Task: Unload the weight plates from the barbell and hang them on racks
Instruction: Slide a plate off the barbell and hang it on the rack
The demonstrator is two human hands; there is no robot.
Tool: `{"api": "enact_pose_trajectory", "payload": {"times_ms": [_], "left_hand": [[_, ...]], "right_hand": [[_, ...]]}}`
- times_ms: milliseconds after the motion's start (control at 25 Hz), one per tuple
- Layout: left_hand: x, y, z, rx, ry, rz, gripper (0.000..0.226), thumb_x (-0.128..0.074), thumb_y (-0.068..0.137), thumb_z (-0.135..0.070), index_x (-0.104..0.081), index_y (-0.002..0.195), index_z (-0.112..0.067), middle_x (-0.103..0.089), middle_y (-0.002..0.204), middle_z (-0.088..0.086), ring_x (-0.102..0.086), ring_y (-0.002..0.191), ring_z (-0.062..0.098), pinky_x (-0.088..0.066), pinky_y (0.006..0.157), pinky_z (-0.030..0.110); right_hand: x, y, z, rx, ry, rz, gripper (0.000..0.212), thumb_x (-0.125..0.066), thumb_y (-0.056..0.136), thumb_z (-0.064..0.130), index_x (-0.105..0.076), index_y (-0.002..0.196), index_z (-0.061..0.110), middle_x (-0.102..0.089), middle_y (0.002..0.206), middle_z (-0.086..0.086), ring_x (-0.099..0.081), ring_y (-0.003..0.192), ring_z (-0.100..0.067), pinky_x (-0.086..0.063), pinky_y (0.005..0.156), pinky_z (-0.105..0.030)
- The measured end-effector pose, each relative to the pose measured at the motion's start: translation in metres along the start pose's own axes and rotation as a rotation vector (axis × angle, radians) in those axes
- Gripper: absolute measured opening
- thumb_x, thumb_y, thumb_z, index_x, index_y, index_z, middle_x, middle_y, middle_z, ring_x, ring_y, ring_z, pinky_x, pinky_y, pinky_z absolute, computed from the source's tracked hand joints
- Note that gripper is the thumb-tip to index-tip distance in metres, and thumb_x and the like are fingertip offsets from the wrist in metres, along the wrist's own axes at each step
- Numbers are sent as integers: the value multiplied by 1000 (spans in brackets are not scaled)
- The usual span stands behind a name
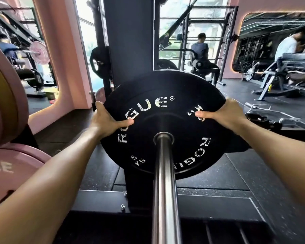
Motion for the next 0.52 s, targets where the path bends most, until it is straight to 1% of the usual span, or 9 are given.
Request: {"api": "enact_pose_trajectory", "payload": {"times_ms": [80, 200, 320, 360, 440, 520], "left_hand": [[7, -18, 6, -23, -2, -30, 95, -92, 56, -48, -30, 119, -12, -49, 124, 1, -50, 123, 23, -36, 90, 26], [23, -54, 15, -42, -42, -53, 97, -91, 60, -46, -32, 127, -7, -50, 129, 3, -48, 124, 22, -34, 91, 25], [39, -89, 16, -55, -74, -46, 97, -89, 61, -52, -33, 128, -8, -49, 126, -2, -48, 115, 15, -35, 92, 26], [45, -98, 16, -54, -80, -48, 99, -88, 60, -54, -34, 128, -9, -49, 126, -2, -48, 113, 15, -36, 92, 26], [58, -118, 17, -66, -80, -46, 102, -88, 56, -58, -36, 129, -9, -51, 128, -1, -50, 118, 18, -38, 93, 27], [71, -143, 13, -90, -86, -43, 104, -89, 54, -60, -37, 129, -10, -53, 129, -1, -51, 120, 20, -39, 93, 28]], "right_hand": [[8, -10, 6, 33, 2, -22, 106, -78, 22, 84, -64, 104, 18, -69, 100, 2, -65, 97, -19, -54, 91, -36], [24, -38, 25, 82, -17, 10, 97, -81, 28, 77, -62, 104, 19, -66, 99, 3, -62, 97, -20, -51, 91, -33], [40, -74, 36, 112, -8, 46, 83, -85, 36, 68, -66, 104, 25, -62, 85, 13, -59, 92, -16, -44, 82, -25], [44, -86, 37, 115, 8, 56, 79, -87, 38, 66, -67, 104, 26, -63, 85, 15, -60, 92, -15, -44, 82, -25], [53, -112, 38, 125, 76, 60, 73, -89, 38, 62, -67, 99, 28, -68, 92, 12, -64, 95, -15, -50, 88, -30], [66, -143, 36, 132, 115, 49, 67, -90, 40, 58, -67, 95, 30, -69, 97, 11, -65, 98, -15, -51, 93, -33]]}}
Point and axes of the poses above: each hand's wrist, its own y-axis towards the middle knuckle, its own x-axis out of the back of the hand, z = x × y, the point moved 8 cm from there along y, towards the middle knuckle
